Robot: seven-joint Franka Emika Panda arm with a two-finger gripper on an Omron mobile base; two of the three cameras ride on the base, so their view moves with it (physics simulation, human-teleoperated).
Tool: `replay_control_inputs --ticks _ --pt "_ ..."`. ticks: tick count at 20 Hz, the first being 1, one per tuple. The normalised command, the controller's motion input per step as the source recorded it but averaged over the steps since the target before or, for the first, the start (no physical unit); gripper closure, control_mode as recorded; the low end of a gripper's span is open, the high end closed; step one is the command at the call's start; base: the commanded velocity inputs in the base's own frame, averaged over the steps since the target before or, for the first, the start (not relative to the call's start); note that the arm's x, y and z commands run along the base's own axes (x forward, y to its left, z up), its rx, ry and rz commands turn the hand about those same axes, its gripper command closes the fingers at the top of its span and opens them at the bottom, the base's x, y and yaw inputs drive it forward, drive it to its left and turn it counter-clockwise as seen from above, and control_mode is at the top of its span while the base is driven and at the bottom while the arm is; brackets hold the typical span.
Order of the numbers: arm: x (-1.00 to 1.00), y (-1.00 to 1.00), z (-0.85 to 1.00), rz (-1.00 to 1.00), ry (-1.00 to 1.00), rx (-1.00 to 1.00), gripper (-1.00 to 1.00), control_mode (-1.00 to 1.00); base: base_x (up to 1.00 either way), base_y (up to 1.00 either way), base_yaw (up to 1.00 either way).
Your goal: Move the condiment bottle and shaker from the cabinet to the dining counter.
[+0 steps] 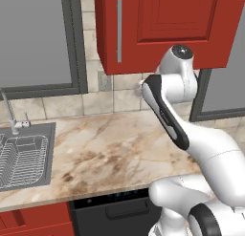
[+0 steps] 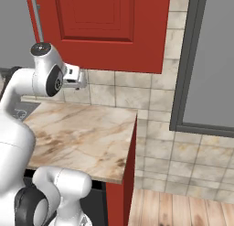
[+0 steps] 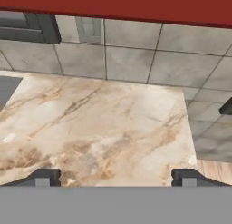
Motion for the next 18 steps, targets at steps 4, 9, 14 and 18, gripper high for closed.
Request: replay_control_inputs --ticks 4,9,14,18 --pt "0.0 0.57 0.55 0.0 -0.5 0.0 -1.0 -1.0 0.0 0.0 0.0" --pt "0.02 0.6 0.61 0.0 -0.4 0.0 -1.0 -1.0 0.0 0.0 0.0" --pt "0.18 0.56 0.47 0.0 -0.33 0.0 -1.0 -1.0 0.0 0.0 0.0" --pt "0.21 0.45 0.43 0.0 -0.3 0.0 -1.0 -1.0 0.0 0.0 0.0"
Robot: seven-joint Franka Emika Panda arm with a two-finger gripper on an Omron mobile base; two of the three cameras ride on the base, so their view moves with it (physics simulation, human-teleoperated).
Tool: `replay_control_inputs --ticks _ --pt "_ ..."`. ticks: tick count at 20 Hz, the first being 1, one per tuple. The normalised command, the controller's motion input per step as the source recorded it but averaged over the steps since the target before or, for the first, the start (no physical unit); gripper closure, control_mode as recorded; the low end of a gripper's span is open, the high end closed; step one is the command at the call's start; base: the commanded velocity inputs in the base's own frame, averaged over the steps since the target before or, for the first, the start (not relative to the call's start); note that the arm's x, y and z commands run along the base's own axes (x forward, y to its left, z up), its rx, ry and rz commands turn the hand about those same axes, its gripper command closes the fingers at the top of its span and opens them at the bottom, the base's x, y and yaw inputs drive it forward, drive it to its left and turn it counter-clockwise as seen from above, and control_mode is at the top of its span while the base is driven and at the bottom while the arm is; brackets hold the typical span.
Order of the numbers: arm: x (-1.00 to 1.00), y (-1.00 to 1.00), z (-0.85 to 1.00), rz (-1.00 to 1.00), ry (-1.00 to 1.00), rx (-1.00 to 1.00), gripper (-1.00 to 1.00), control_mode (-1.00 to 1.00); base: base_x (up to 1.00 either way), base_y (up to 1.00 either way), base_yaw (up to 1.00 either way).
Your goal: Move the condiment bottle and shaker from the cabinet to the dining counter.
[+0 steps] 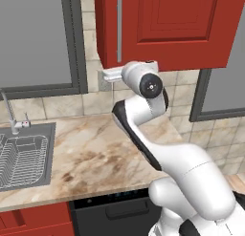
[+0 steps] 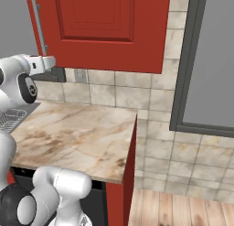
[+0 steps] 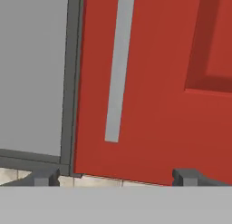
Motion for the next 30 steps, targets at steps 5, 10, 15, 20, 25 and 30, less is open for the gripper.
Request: replay_control_inputs --ticks 5,10,15,20,25,30 --pt "0.12 0.16 0.35 0.0 -0.3 0.0 -1.0 -1.0 0.0 0.0 0.0" --pt "0.0 0.07 0.39 0.0 -0.26 0.0 -1.0 -1.0 0.0 0.0 0.0" --pt "0.1 0.01 0.19 0.0 -0.08 0.0 -1.0 -1.0 0.0 0.0 0.0" --pt "0.32 0.0 0.16 0.0 0.0 0.0 -1.0 -1.0 0.0 0.0 0.0" --pt "0.41 0.0 0.19 0.0 0.0 0.0 -1.0 -1.0 0.0 0.0 0.0" --pt "0.47 0.0 0.07 0.0 0.0 0.0 -1.0 -1.0 0.0 0.0 0.0"
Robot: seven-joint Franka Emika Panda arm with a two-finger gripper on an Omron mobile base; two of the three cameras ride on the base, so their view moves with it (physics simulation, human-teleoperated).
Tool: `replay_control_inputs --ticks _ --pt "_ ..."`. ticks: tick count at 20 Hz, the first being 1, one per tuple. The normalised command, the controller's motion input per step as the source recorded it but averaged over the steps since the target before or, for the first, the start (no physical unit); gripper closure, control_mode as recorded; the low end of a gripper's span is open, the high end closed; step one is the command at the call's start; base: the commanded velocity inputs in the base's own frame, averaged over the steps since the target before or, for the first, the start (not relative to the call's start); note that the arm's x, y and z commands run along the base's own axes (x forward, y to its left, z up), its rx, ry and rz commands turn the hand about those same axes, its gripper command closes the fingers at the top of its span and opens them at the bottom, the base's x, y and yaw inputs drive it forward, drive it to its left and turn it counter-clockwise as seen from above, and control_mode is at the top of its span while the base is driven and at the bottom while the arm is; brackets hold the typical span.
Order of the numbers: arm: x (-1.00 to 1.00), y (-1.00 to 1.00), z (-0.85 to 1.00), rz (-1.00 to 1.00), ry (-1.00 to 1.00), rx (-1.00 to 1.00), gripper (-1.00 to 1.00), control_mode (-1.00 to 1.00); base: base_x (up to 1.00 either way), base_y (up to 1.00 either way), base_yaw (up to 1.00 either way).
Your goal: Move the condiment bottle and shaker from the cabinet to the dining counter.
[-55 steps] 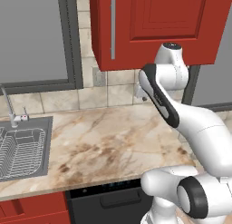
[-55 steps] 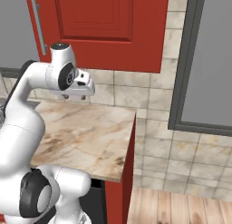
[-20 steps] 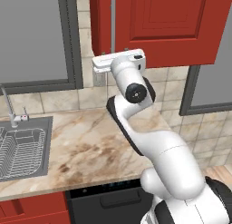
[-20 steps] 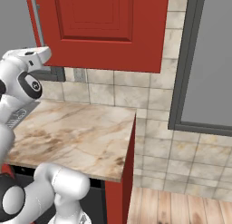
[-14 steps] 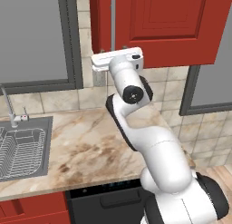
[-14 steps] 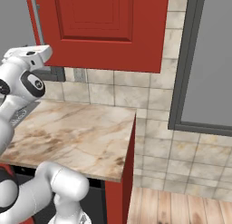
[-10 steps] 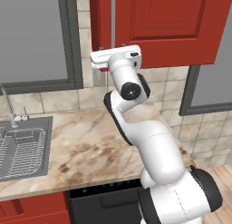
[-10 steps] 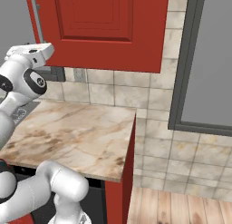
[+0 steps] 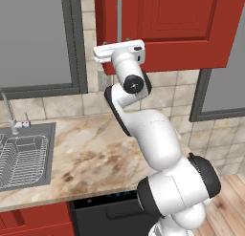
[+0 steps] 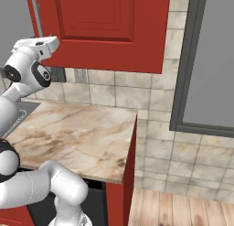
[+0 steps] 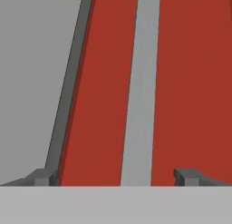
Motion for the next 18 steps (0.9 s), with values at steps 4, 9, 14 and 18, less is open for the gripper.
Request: replay_control_inputs --ticks 4,9,14,18 --pt "0.49 0.0 0.0 0.0 0.0 0.0 -1.0 -1.0 0.0 0.0 0.0" --pt "0.57 0.0 0.0 0.0 0.0 0.0 -1.0 -1.0 0.0 0.0 0.0" --pt "0.34 0.0 0.0 0.0 0.02 0.0 1.0 -1.0 0.0 0.0 0.0" --pt "0.01 0.0 0.0 0.0 0.0 0.0 1.0 -1.0 0.0 0.0 0.0"
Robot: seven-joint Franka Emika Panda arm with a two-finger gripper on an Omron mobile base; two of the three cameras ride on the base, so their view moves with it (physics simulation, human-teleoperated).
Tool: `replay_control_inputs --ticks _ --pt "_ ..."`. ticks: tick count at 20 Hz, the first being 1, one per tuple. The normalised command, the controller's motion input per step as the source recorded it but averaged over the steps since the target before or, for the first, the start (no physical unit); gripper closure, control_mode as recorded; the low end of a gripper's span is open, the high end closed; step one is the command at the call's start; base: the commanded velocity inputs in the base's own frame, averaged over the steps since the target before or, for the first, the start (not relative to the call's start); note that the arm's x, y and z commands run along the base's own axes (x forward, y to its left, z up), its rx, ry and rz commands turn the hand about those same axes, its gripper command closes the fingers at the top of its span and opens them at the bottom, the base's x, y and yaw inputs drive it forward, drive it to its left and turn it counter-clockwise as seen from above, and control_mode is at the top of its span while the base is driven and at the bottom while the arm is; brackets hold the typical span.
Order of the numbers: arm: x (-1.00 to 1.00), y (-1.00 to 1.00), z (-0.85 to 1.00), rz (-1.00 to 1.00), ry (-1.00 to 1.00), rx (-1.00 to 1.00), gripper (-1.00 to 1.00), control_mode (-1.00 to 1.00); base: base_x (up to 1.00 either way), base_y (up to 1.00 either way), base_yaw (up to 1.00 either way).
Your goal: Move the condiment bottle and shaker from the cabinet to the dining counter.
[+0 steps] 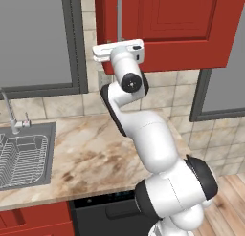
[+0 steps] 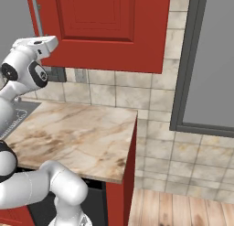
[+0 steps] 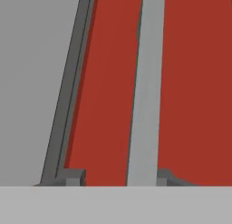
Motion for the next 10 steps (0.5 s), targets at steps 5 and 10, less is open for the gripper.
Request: replay_control_inputs --ticks 5,10 --pt "0.0 0.0 0.0 0.0 0.0 0.0 1.0 -1.0 0.0 0.0 0.0" --pt "0.0 0.0 0.0 0.0 0.0 0.0 1.0 -1.0 0.0 0.0 0.0"
